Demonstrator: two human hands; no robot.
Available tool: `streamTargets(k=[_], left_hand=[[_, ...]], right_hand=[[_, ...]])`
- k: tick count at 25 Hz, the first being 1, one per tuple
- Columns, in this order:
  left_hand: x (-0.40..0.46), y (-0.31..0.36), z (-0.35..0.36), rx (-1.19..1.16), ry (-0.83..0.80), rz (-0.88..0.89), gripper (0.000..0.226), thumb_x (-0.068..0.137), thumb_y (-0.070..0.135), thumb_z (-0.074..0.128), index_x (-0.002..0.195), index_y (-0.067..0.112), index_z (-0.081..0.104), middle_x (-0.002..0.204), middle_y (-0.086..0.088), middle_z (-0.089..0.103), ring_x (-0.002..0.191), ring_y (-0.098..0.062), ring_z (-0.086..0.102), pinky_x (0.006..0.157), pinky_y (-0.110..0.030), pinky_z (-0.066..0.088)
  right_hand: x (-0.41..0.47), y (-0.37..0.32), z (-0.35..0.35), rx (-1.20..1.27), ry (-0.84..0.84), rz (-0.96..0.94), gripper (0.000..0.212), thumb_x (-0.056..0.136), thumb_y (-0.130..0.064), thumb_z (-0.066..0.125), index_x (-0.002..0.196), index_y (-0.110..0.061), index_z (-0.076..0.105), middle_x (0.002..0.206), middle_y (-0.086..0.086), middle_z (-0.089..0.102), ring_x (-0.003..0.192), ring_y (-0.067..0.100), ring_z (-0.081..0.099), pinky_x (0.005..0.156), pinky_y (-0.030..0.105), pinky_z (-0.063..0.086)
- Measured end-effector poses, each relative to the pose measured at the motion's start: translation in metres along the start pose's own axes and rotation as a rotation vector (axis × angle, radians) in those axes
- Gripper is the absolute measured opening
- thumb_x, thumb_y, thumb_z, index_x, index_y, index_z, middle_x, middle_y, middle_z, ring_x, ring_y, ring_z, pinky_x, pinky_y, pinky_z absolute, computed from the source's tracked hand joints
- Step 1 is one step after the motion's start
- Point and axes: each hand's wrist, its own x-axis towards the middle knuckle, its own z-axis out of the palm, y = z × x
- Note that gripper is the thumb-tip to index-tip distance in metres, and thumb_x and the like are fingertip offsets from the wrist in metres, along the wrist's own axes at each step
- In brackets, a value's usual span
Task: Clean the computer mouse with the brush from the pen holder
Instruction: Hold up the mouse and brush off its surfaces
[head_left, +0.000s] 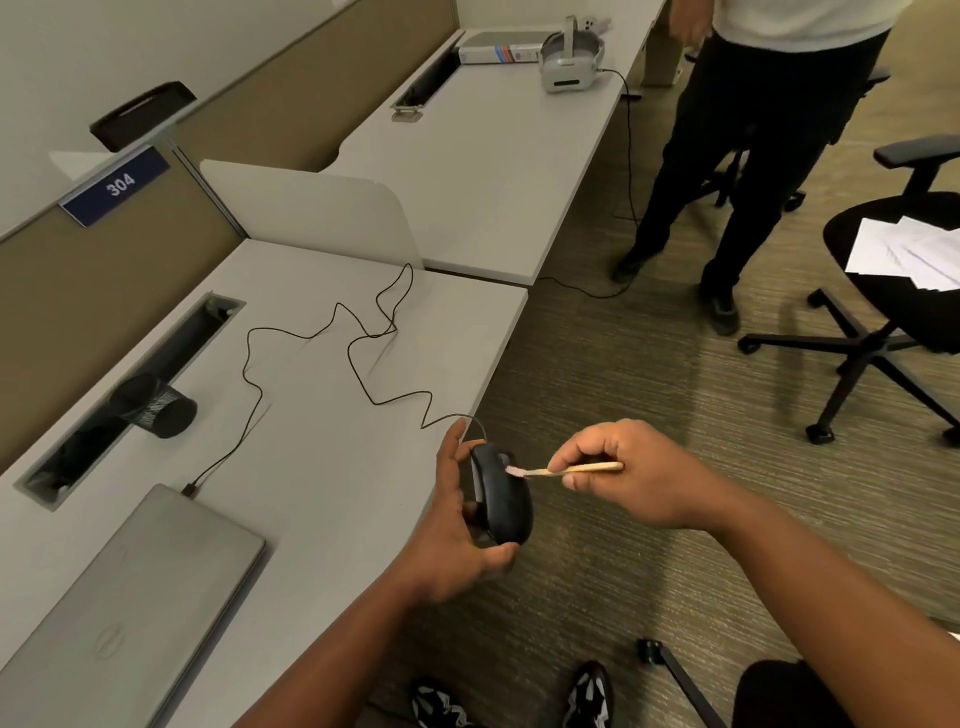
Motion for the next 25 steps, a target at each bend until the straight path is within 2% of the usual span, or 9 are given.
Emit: streamTargets(k=[3, 5, 7, 10, 13, 16, 18, 21, 25], left_hand=[[0.001, -0.004, -0.002, 0.003, 0.029, 0.000, 0.147, 0.068, 0.013, 0.094, 0.156, 0.074, -0.007, 0.162, 0.038, 0.023, 0.133, -0.035, 0.065, 0.085, -0.044, 0.068], [0.002, -0.004, -0.003, -0.002, 0.029, -0.002, 0.147, 0.068, 0.014, 0.094, 0.154, 0.076, -0.006, 0.163, 0.034, 0.024, 0.131, -0.035, 0.066, 0.084, -0.043, 0.067], [0.004, -0.001, -0.001, -0.023, 0.020, 0.000, 0.146, 0.068, 0.011, 0.094, 0.153, 0.078, -0.005, 0.161, 0.037, 0.027, 0.130, -0.033, 0.068, 0.082, -0.042, 0.067], [0.007, 0.003, 0.001, -0.039, 0.035, 0.027, 0.145, 0.071, 0.004, 0.092, 0.152, 0.078, -0.001, 0.157, 0.041, 0.027, 0.127, -0.027, 0.071, 0.078, -0.035, 0.066], [0.008, 0.003, -0.002, -0.031, 0.075, 0.056, 0.142, 0.071, 0.005, 0.094, 0.154, 0.075, 0.002, 0.158, 0.037, 0.028, 0.122, -0.025, 0.073, 0.078, -0.033, 0.066], [0.010, 0.002, -0.007, -0.037, 0.062, 0.048, 0.141, 0.072, 0.004, 0.094, 0.155, 0.075, 0.004, 0.160, 0.033, 0.027, 0.120, -0.035, 0.073, 0.072, -0.032, 0.065], [0.011, 0.001, -0.007, -0.054, 0.040, 0.040, 0.140, 0.072, 0.005, 0.094, 0.155, 0.075, 0.006, 0.161, 0.029, 0.029, 0.119, -0.035, 0.074, 0.071, -0.031, 0.064], [0.012, 0.002, -0.006, -0.068, 0.031, 0.037, 0.138, 0.072, 0.010, 0.097, 0.155, 0.075, 0.008, 0.158, 0.035, 0.031, 0.121, -0.032, 0.074, 0.077, -0.034, 0.066], [0.014, 0.004, -0.008, -0.080, 0.027, 0.027, 0.142, 0.070, 0.019, 0.103, 0.154, 0.077, 0.004, 0.152, 0.044, 0.030, 0.123, -0.024, 0.073, 0.089, -0.038, 0.066]], right_hand=[[-0.004, 0.000, -0.014, 0.069, -0.163, 0.024, 0.021, 0.095, -0.019, 0.074, 0.098, -0.039, 0.080, 0.087, -0.010, 0.074, 0.076, 0.007, 0.065, 0.070, 0.022, 0.054], [-0.003, -0.004, -0.016, 0.111, -0.118, -0.012, 0.021, 0.095, -0.018, 0.074, 0.101, -0.038, 0.080, 0.091, -0.013, 0.075, 0.083, 0.001, 0.067, 0.074, 0.019, 0.054], [0.001, -0.008, -0.009, 0.092, 0.001, -0.080, 0.022, 0.095, -0.015, 0.075, 0.105, -0.034, 0.081, 0.101, -0.014, 0.076, 0.096, 0.003, 0.070, 0.083, 0.022, 0.056], [0.005, -0.011, 0.002, 0.087, -0.056, -0.129, 0.021, 0.094, -0.013, 0.076, 0.105, -0.029, 0.081, 0.109, -0.010, 0.076, 0.103, 0.008, 0.070, 0.090, 0.031, 0.059], [0.003, -0.009, 0.000, 0.189, -0.203, -0.051, 0.020, 0.094, -0.014, 0.076, 0.103, -0.032, 0.081, 0.101, -0.002, 0.077, 0.092, 0.015, 0.070, 0.082, 0.033, 0.058], [0.002, -0.005, -0.003, 0.232, -0.250, -0.013, 0.018, 0.095, -0.016, 0.076, 0.103, -0.031, 0.081, 0.087, -0.009, 0.075, 0.080, 0.005, 0.065, 0.073, 0.022, 0.053], [0.002, -0.002, -0.004, 0.297, -0.248, 0.005, 0.015, 0.095, -0.016, 0.076, 0.104, -0.026, 0.081, 0.086, -0.007, 0.075, 0.078, 0.005, 0.064, 0.072, 0.021, 0.052], [0.000, 0.005, -0.011, 0.434, -0.230, 0.041, 0.013, 0.095, -0.013, 0.075, 0.107, -0.015, 0.080, 0.092, 0.007, 0.078, 0.083, 0.013, 0.069, 0.078, 0.024, 0.055], [-0.001, 0.013, -0.019, 0.477, -0.235, 0.107, 0.015, 0.090, -0.018, 0.077, 0.104, -0.014, 0.081, 0.096, 0.016, 0.079, 0.085, 0.016, 0.071, 0.080, 0.028, 0.058]])
